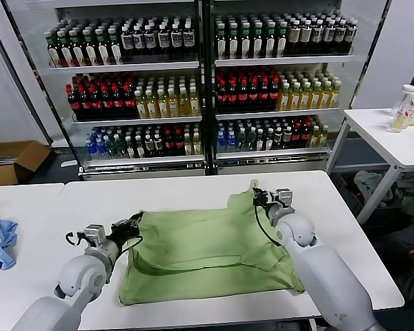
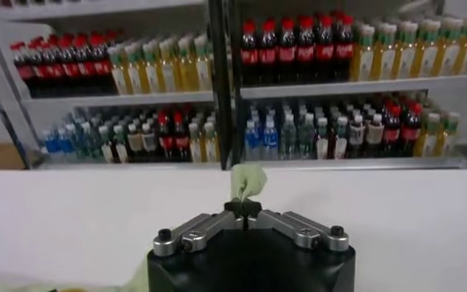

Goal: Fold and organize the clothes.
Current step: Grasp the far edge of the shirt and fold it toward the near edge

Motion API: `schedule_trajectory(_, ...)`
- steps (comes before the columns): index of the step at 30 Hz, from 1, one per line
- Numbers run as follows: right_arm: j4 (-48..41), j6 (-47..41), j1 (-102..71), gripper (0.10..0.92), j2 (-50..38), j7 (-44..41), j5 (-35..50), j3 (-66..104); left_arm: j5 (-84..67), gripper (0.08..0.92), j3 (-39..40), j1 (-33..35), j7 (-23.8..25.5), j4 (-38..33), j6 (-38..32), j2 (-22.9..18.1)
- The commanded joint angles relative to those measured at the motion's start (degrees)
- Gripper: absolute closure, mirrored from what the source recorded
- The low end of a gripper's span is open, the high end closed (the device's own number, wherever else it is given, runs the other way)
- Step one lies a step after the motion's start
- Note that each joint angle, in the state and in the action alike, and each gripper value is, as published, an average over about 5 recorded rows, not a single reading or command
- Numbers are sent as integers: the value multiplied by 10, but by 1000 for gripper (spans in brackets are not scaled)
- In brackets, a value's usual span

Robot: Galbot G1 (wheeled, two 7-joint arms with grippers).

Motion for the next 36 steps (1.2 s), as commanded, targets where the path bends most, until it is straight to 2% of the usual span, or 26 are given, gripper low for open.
schedule_trajectory(1,157,4,-93,919,-38,3,4,49,-40,914,-77,89,3,-97,-13,12)
schedule_trajectory(11,284,-11,-226,919,-90,13,23,120,-54,914,-118,161,11,-158,6,23)
schedule_trajectory(18,341,-25,-323,919,-101,20,27,184,-36,914,-140,215,18,-187,26,32)
schedule_trajectory(25,345,-40,-385,919,-87,35,21,204,30,914,-136,245,29,-184,44,30)
schedule_trajectory(36,304,-66,-365,919,-48,49,-32,153,121,913,-104,232,35,-167,38,8)
